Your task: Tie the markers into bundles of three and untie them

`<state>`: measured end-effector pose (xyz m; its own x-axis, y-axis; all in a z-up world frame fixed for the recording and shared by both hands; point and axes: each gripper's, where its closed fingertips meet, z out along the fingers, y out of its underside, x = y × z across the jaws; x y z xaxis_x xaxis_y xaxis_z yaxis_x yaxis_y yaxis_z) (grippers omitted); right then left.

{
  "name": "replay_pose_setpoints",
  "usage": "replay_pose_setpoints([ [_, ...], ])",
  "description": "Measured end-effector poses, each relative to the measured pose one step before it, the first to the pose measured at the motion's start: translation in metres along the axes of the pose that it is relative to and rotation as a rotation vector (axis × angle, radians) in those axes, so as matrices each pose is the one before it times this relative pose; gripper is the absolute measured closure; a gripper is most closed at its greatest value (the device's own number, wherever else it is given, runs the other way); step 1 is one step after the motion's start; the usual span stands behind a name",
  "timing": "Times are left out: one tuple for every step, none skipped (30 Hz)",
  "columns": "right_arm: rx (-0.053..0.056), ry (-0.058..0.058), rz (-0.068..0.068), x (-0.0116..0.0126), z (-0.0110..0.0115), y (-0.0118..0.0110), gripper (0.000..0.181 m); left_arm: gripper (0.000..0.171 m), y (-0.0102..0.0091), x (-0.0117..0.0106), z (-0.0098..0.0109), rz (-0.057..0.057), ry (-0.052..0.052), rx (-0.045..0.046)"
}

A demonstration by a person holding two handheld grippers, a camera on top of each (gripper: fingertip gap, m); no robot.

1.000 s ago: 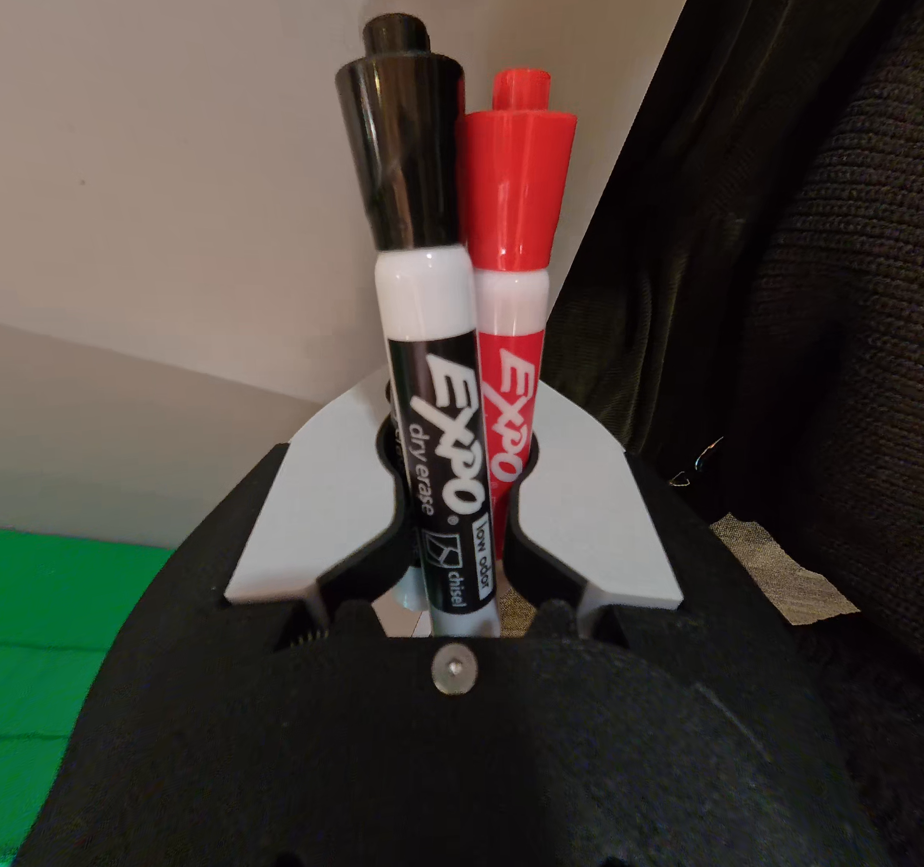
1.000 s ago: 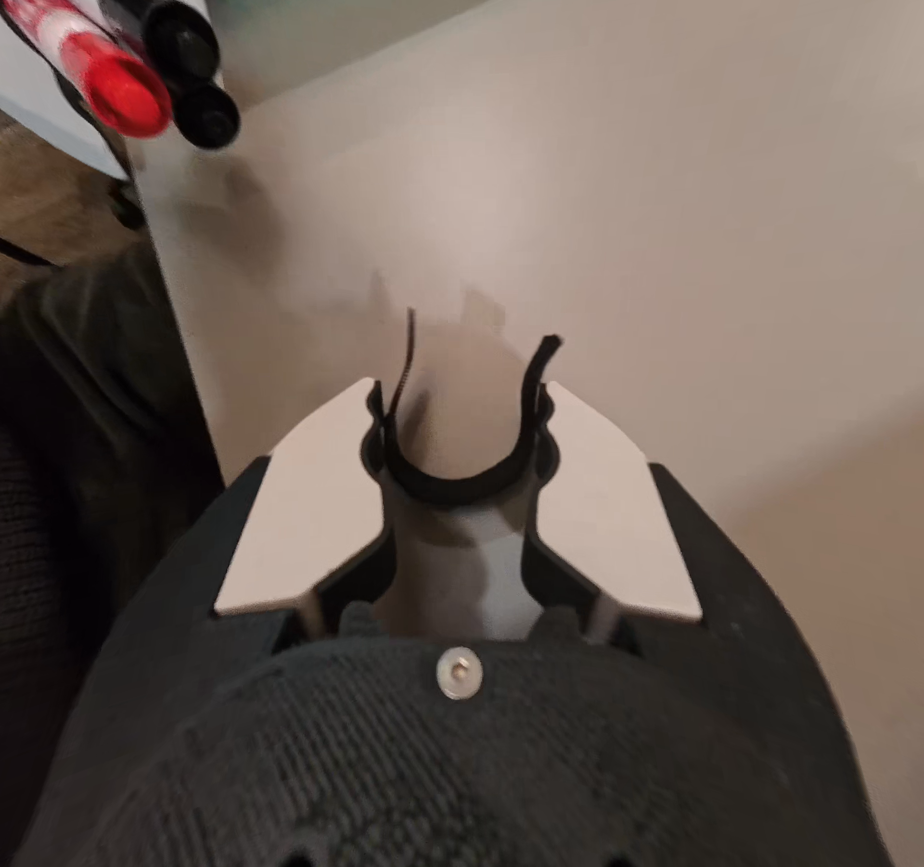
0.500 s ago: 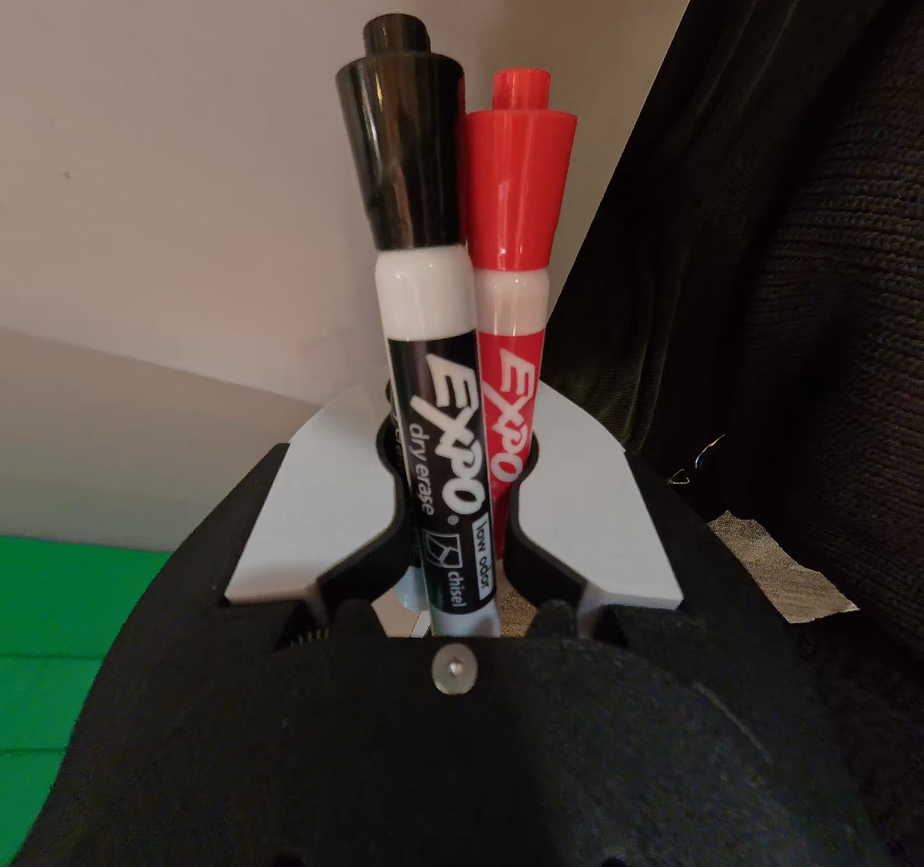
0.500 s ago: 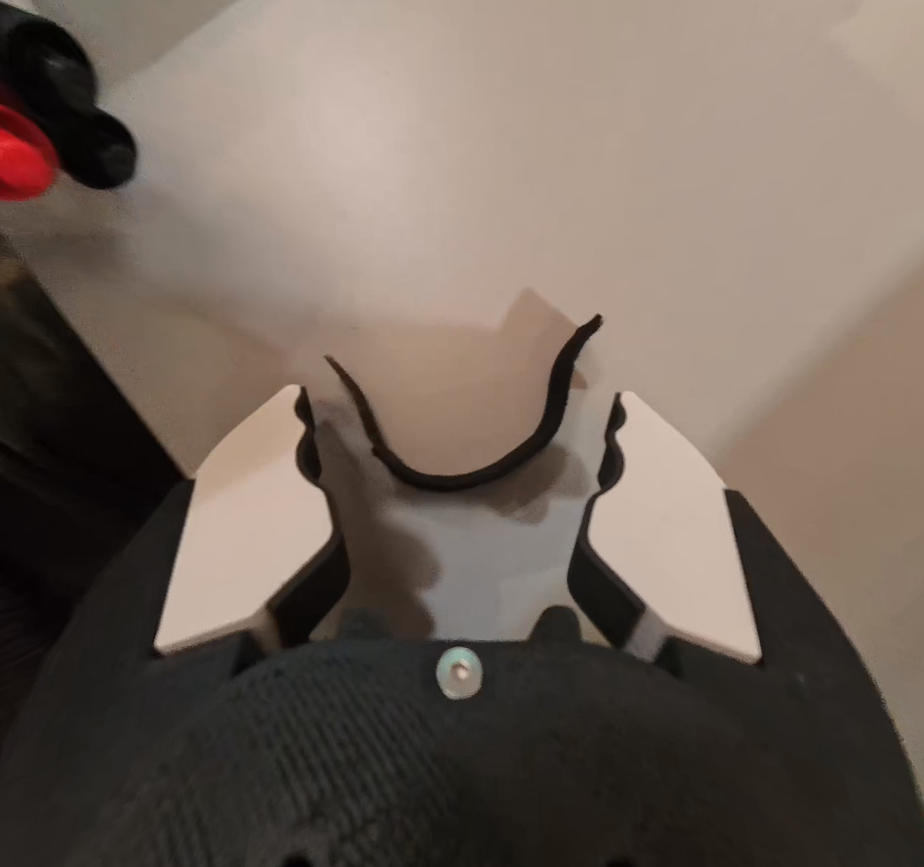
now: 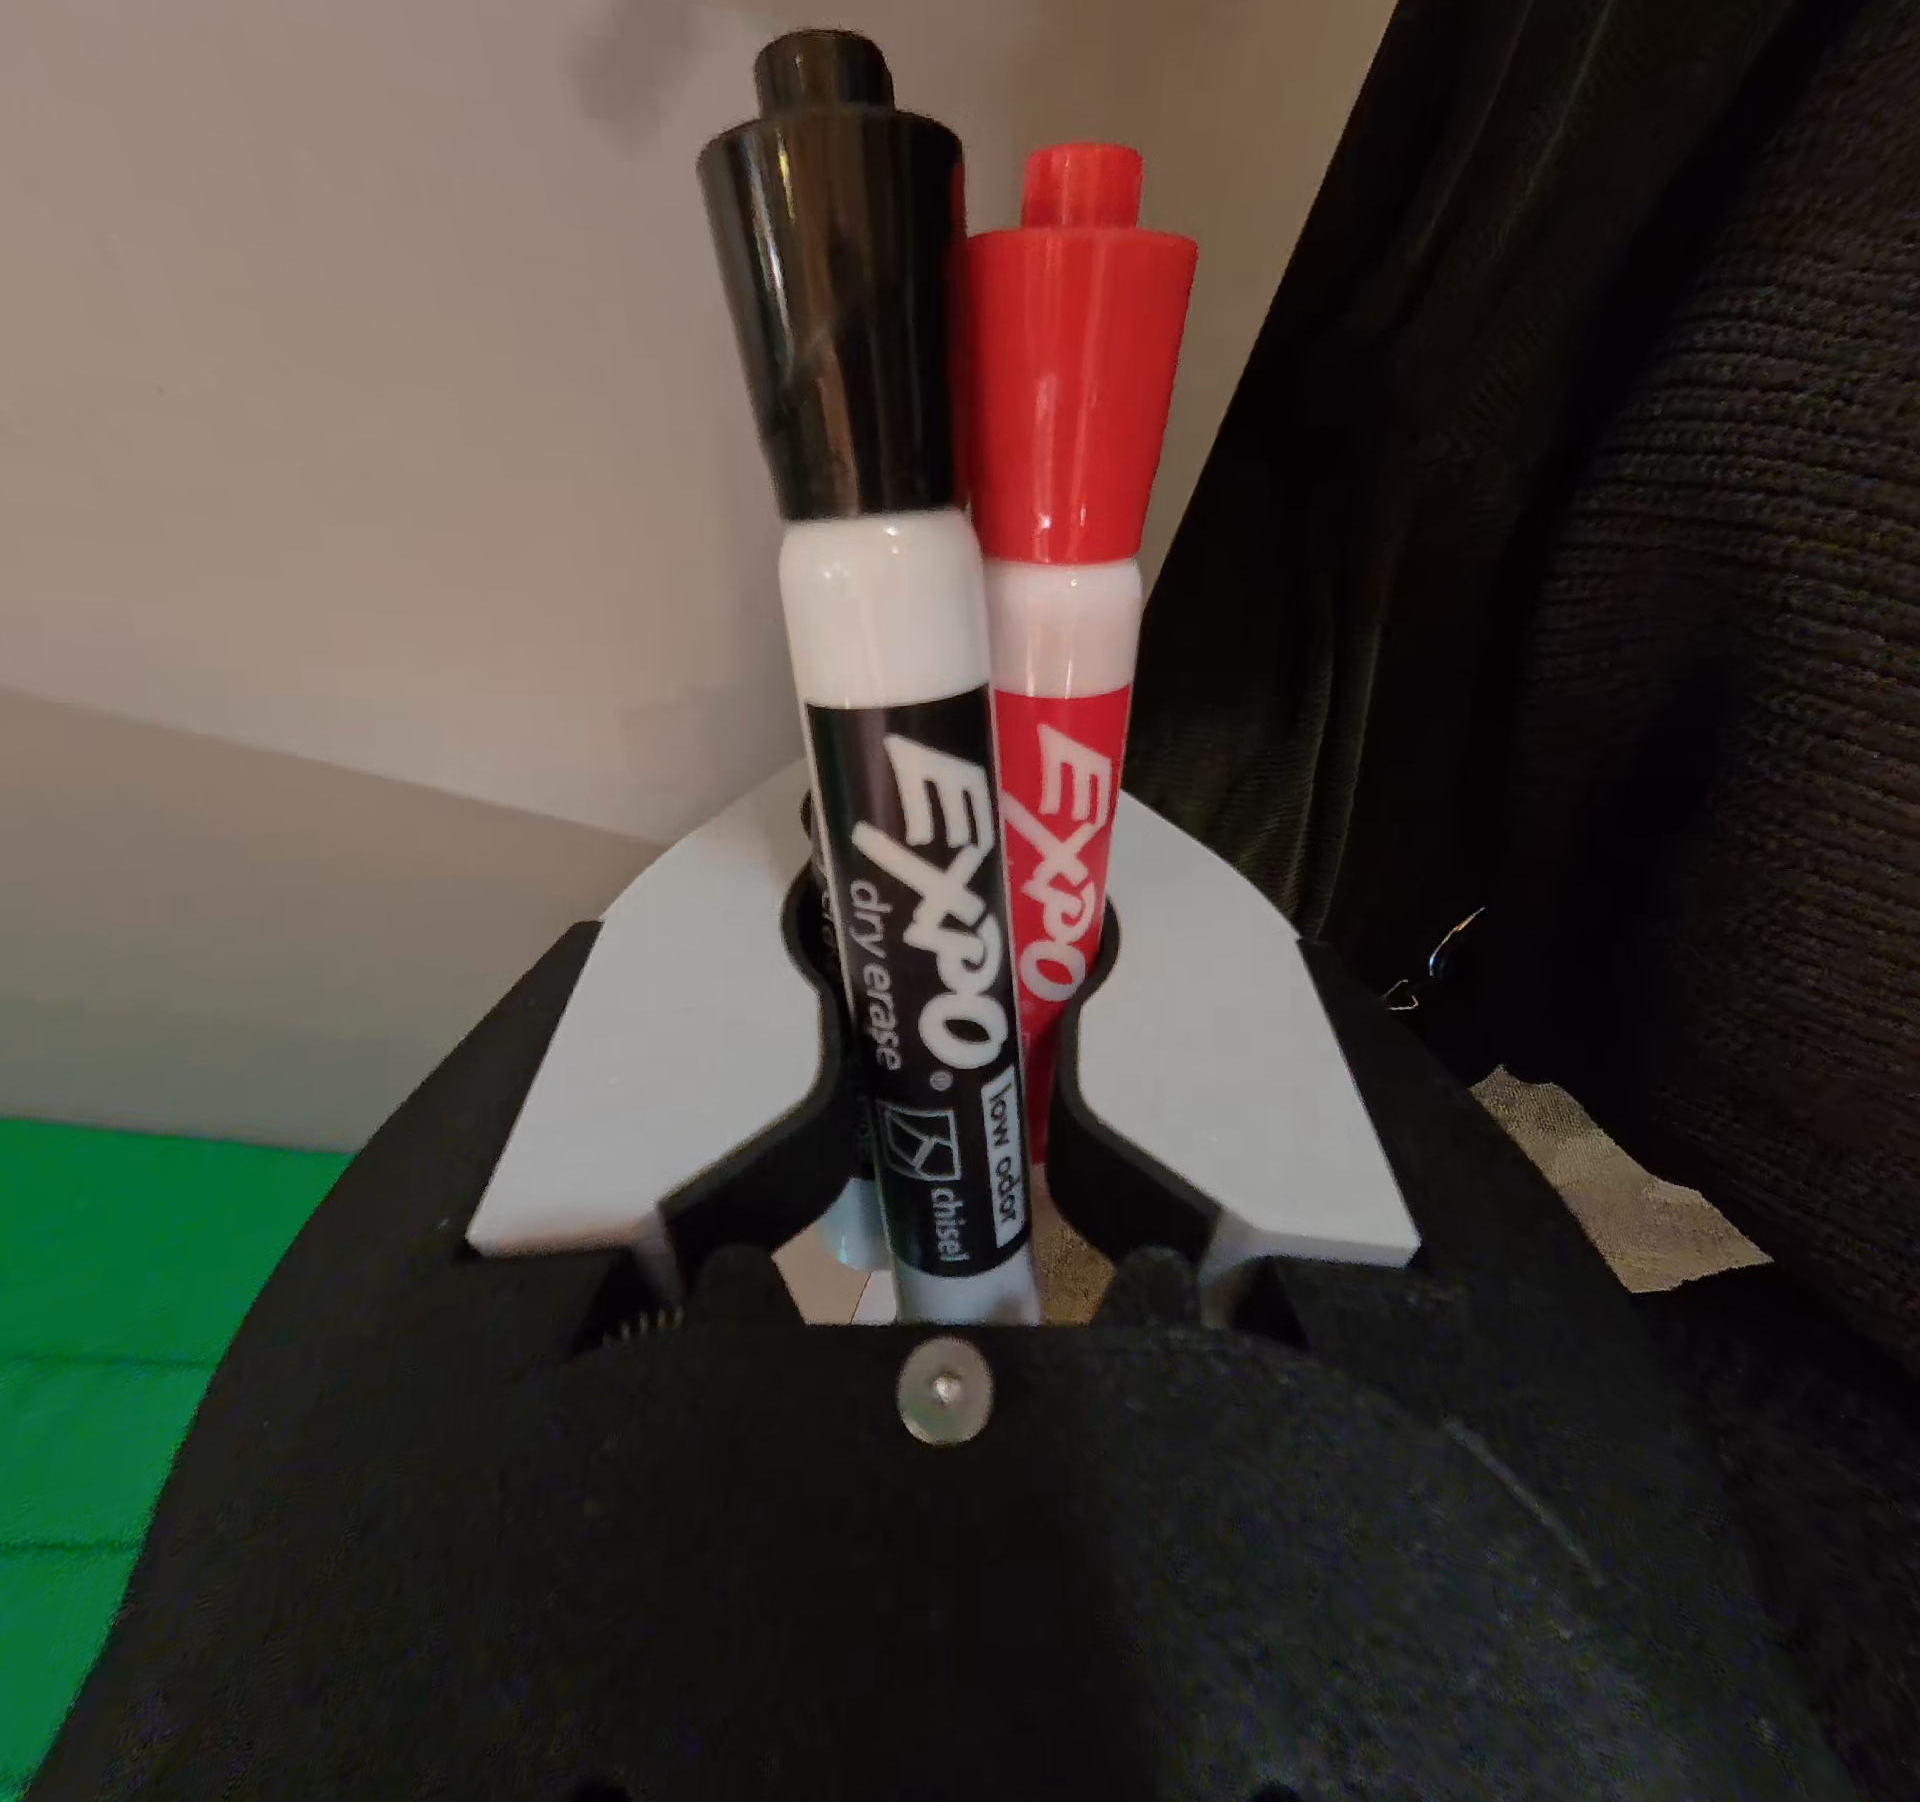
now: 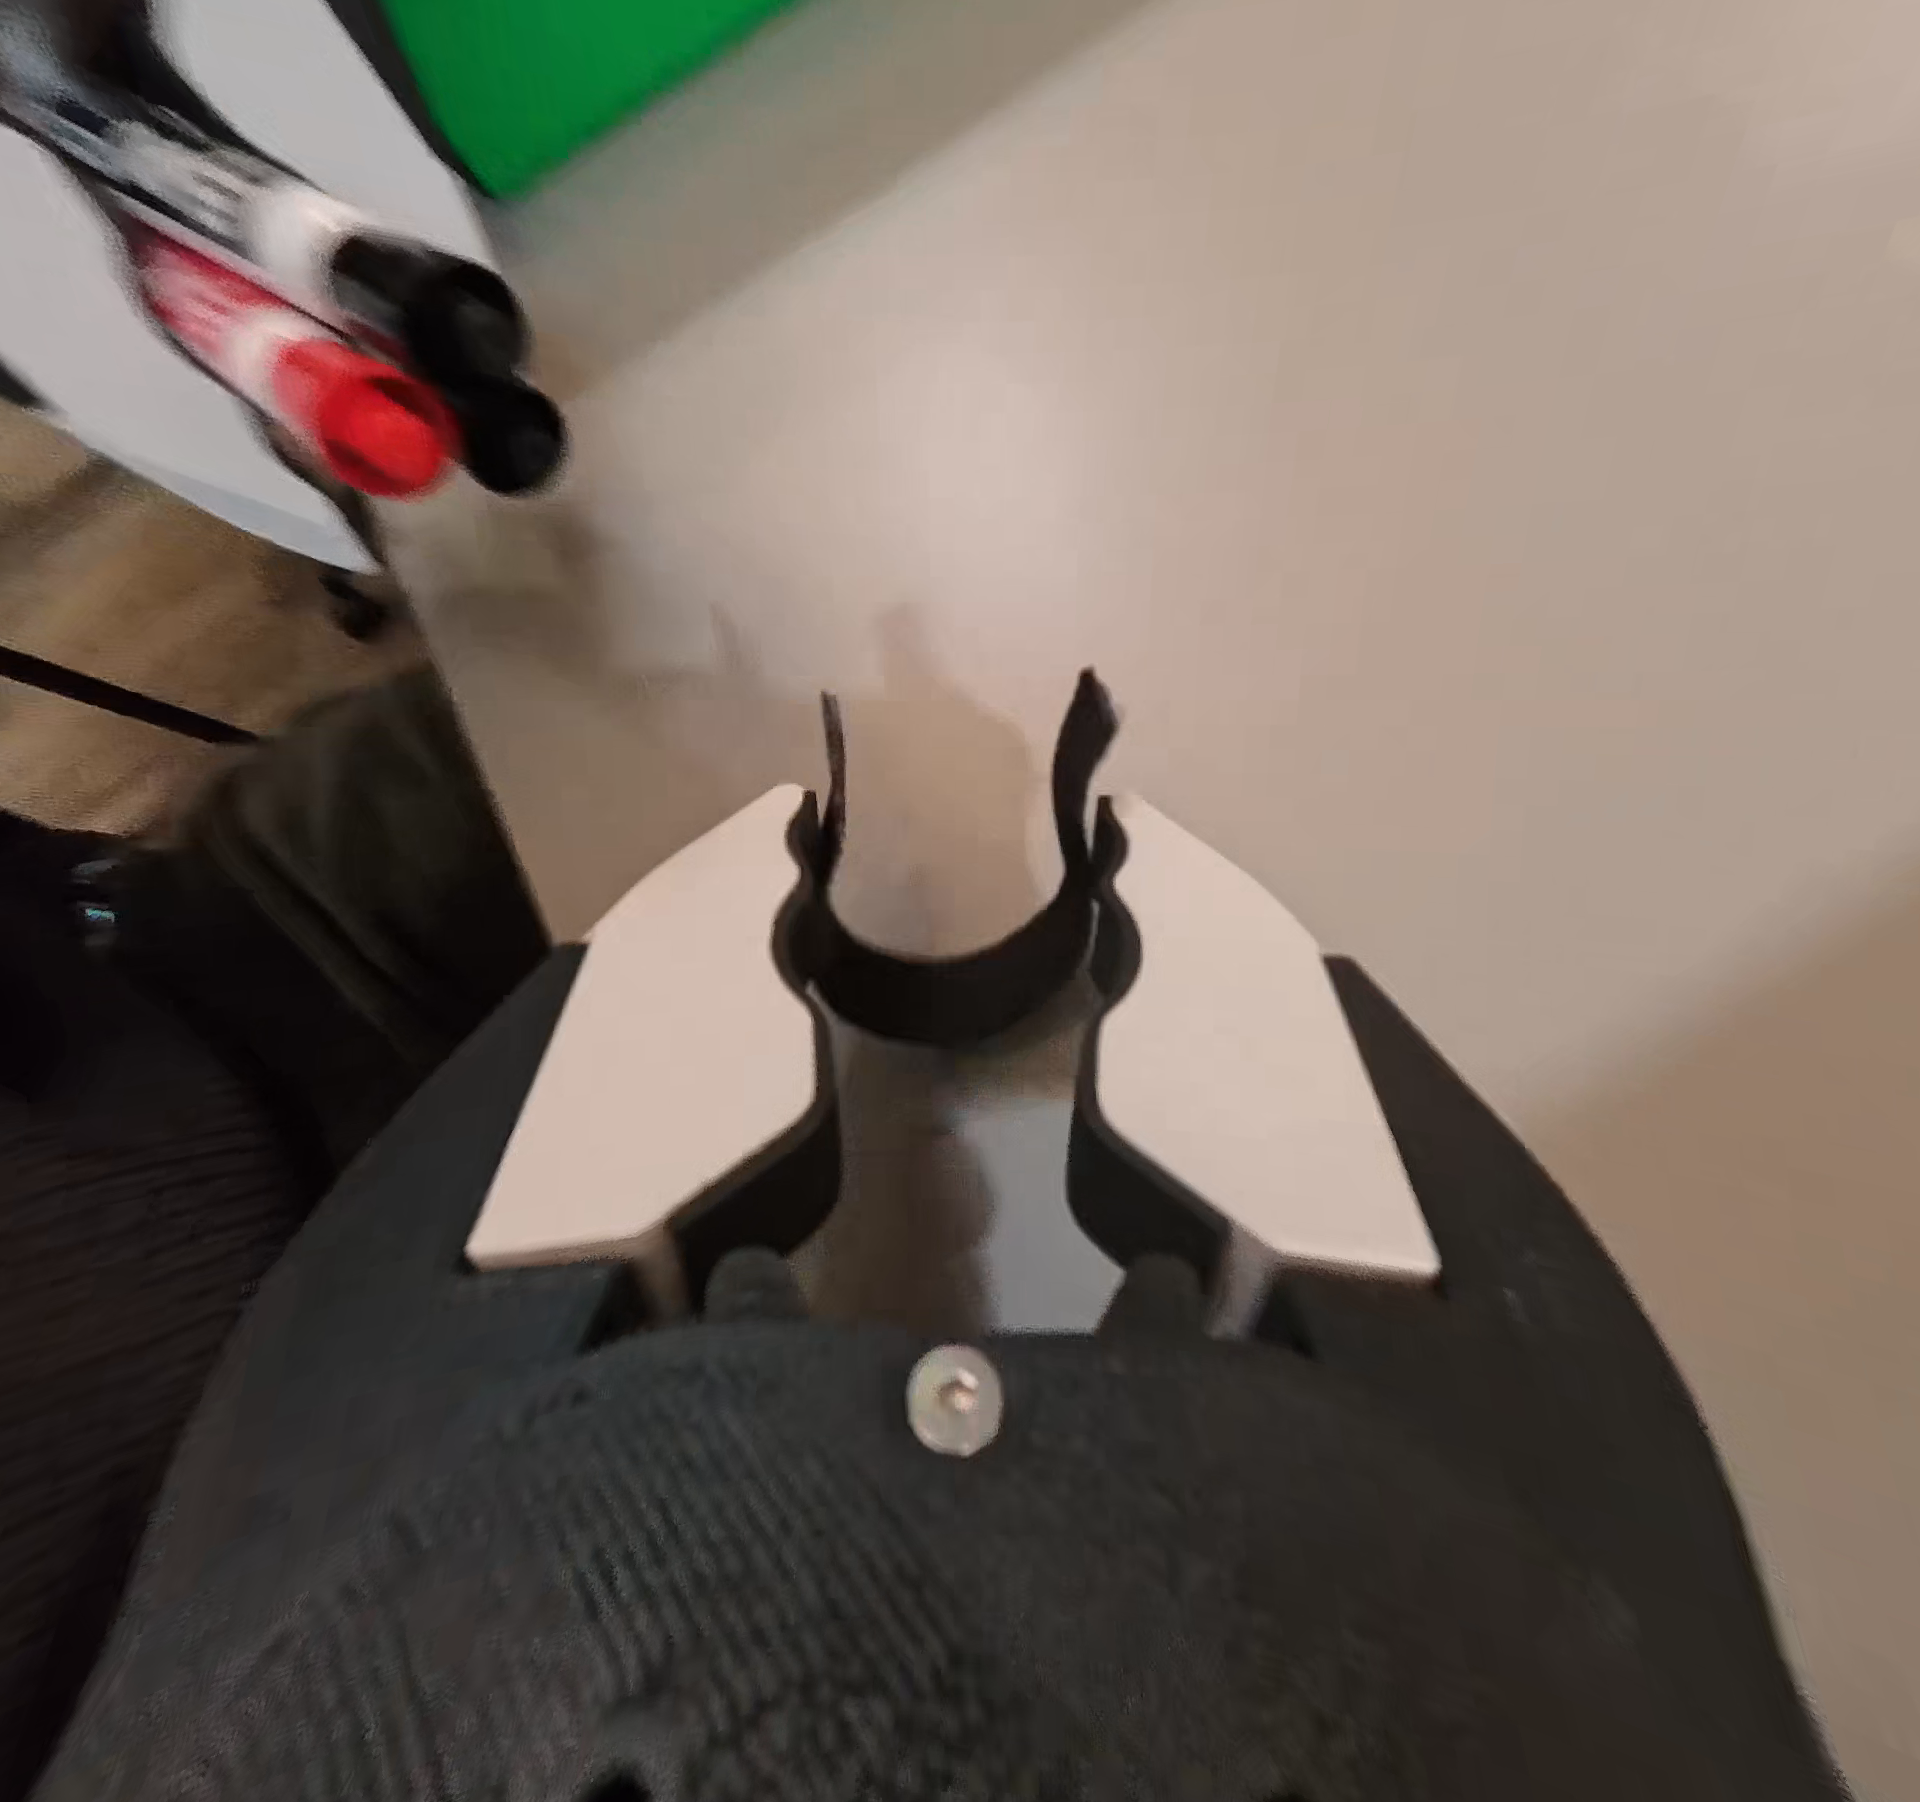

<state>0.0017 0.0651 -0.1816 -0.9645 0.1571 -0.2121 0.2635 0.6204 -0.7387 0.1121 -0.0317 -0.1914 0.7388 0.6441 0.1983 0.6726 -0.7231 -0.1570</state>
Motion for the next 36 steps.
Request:
replay_pose_setpoints([
  [0.0537, -0.0418, 0.0074, -0.00556, -0.00299, -0.00849, 0.131, 0.128, -0.00117, 0.00066, -0.00146, 0.0003, 0.0057, 0.01294],
  [0.0497, -0.0366, 0.0049, -0.00484, -0.00279, -0.00784, 0.132, 0.128, -0.00080, 0.00046, -0.00138, -0.0007, 0.0055, 0.01085],
  [0.0358, -0.0334, 0.0040, -0.00433, -0.00208, -0.00579, 0.135, 0.128, -0.00036, 0.00034, -0.00117, -0.0008, 0.0046, 0.00835],
  [0.0195, -0.0300, 0.0030, -0.00399, -0.00092, -0.00319, 0.136, 0.128, -0.00012, 0.00000, -0.00083, -0.0015, 0.0029, 0.00659],
  [0.0072, -0.0155, 0.0050, -0.00223, 0.00026, -0.00074, 0.136, 0.128, 0.00021, -0.00011, -0.00055, -0.0026, 0.0018, 0.00313],
  [-0.0073, 0.0040, 0.0075, 0.00043, 0.00161, 0.00186, 0.137, 0.128, 0.00071, -0.00038, -0.00003, -0.0031, 0.0004, -0.00117],
  [-0.0213, 0.0120, 0.0042, 0.00164, 0.00251, 0.00403, 0.138, 0.128, 0.00078, -0.00054, 0.00039, -0.0027, -0.0007, -0.00311],
  [-0.0236, 0.0106, -0.0045, 0.00111, 0.00287, 0.00441, 0.138, 0.128, 0.00053, -0.00033, 0.00076, -0.0019, 0.0005, -0.00349],
  [-0.0193, 0.0163, -0.0072, 0.00172, 0.00282, 0.00334, 0.138, 0.128, 0.00042, 0.00003, 0.00083, -0.0011, 0.0016, -0.00377],
  [-0.0097, 0.0073, -0.0099, 0.00005, 0.00228, 0.00147, 0.138, 0.128, 0.00013, 0.00013, 0.00099, 0.0007, 0.0009, -0.00322],
  [0.0005, -0.0015, -0.0078, -0.00133, 0.00202, -0.00046, 0.137, 0.128, -0.00016, 0.00030, 0.00091, 0.0023, 0.0017, -0.00238],
  [0.0053, -0.0059, -0.0032, -0.00196, 0.00210, -0.00190, 0.135, 0.128, -0.00044, 0.00049, 0.00070, 0.0018, 0.0025, -0.00175],
  [0.0034, -0.0104, -0.0045, -0.00258, 0.00257, -0.00199, 0.131, 0.128, -0.00044, 0.00038, 0.00070, 0.0013, 0.0018, -0.00124],
  [-0.0043, -0.0006, -0.0094, -0.00117, 0.00308, -0.00122, 0.128, 0.128, -0.00034, 0.00022, 0.00057, 0.0014, 0.0015, -0.00104],
  [-0.0110, 0.0149, -0.0171, 0.00135, 0.00349, -0.00064, 0.126, 0.128, -0.00024, 0.00024, 0.00046, 0.0009, 0.0012, -0.00087],
  [-0.0147, 0.0173, -0.0266, 0.00187, 0.00373, -0.00027, 0.124, 0.128, -0.00004, 0.00009, 0.00038, 0.0003, 0.0012, -0.00076],
  [-0.0148, 0.0112, -0.0252, 0.00129, 0.00392, -0.00041, 0.122, 0.128, 0.00006, -0.00005, 0.00024, -0.0001, 0.0006, -0.00057],
  [-0.0126, 0.0018, -0.0172, 0.00057, 0.00417, -0.00102, 0.121, 0.128, 0.00008, -0.00014, 0.00013, -0.0005, 0.0001, -0.00032],
  [-0.0083, -0.0053, -0.0110, 0.00010, 0.00440, -0.00193, 0.120, 0.128, 0.00028, -0.00011, -0.00005, -0.0025, 0.0005, -0.00034],
  [-0.0077, -0.0036, -0.0050, 0.00056, 0.00390, -0.00243, 0.119, 0.128, 0.00036, -0.00023, -0.00008, -0.0035, -0.0005, -0.00044],
  [-0.0055, -0.0026, -0.0008, 0.00061, 0.00265, -0.00275, 0.117, 0.128, 0.00050, -0.00026, -0.00028, -0.0023, -0.0015, -0.00070],
  [0.0044, -0.0055, 0.0008, -0.00026, 0.00128, -0.00326, 0.117, 0.128, 0.00057, -0.00004, -0.00041, -0.0011, -0.0017, -0.00047],
  [0.0128, -0.0102, 0.0007, -0.00116, 0.00026, -0.00316, 0.117, 0.128, 0.00045, -0.00005, -0.00049, -0.0006, -0.0011, -0.00018],
  [0.0093, -0.0128, 0.0023, -0.00143, -0.00002, -0.00144, 0.114, 0.128, 0.00006, -0.00036, -0.00060, -0.0002, -0.0010, 0.00200],
  [0.0049, -0.0052, 0.0049, -0.00034, -0.00016, 0.00020, 0.112, 0.128, -0.00037, -0.00042, -0.00059, -0.0010, 0.0002, 0.00412],
  [0.0019, 0.0011, 0.0023, 0.00040, -0.00063, 0.00108, 0.108, 0.128, -0.00021, -0.00043, -0.00028, -0.0016, 0.0020, 0.00396],
  [0.0014, 0.0089, -0.0012, 0.00139, -0.00104, 0.00097, 0.103, 0.128, 0.00025, -0.00019, 0.00016, -0.0015, 0.0028, 0.00121],
  [0.0037, 0.0141, -0.0018, 0.00198, -0.00137, 0.00018, 0.097, 0.128, 0.00096, -0.00034, 0.00053, -0.0012, 0.0013, -0.00184],
  [0.0112, 0.0118, -0.0004, 0.00156, -0.00147, -0.00134, 0.091, 0.128, 0.00133, -0.00048, 0.00065, -0.0020, 0.0009, -0.00377],
  [0.0186, 0.0021, 0.0018, 0.00026, -0.00100, -0.00294, 0.087, 0.128, 0.00113, -0.00056, 0.00041, -0.0024, 0.0000, -0.00315],
  [0.0205, -0.0018, 0.0075, -0.00020, 0.00040, -0.00371, 0.086, 0.128, 0.00063, -0.00067, 0.00006, -0.0023, -0.0006, -0.00110],
  [0.0043, -0.0037, 0.0095, -0.00021, 0.00230, -0.00195, 0.086, 0.128, 0.00011, -0.00055, -0.00022, -0.0018, 0.0003, 0.00172],
  [-0.0132, -0.0002, 0.0017, 0.00013, 0.00352, 0.00069, 0.086, 0.128, -0.00004, -0.00038, -0.00034, -0.0020, 0.0011, 0.00265],
  [-0.0181, 0.0091, -0.0106, 0.00117, 0.00403, 0.00178, 0.086, 0.128, 0.00003, -0.00010, -0.00039, -0.0008, 0.0006, 0.00190],
  [-0.0143, 0.0159, -0.0164, 0.00202, 0.00394, 0.00124, 0.087, 0.128, 0.00048, -0.00013, -0.00044, -0.0012, -0.0003, 0.00018],
  [-0.0095, 0.0114, -0.0114, 0.00142, 0.00325, 0.00045, 0.087, 0.128, 0.00056, -0.00032, -0.00058, -0.0024, -0.0021, -0.00005],
])
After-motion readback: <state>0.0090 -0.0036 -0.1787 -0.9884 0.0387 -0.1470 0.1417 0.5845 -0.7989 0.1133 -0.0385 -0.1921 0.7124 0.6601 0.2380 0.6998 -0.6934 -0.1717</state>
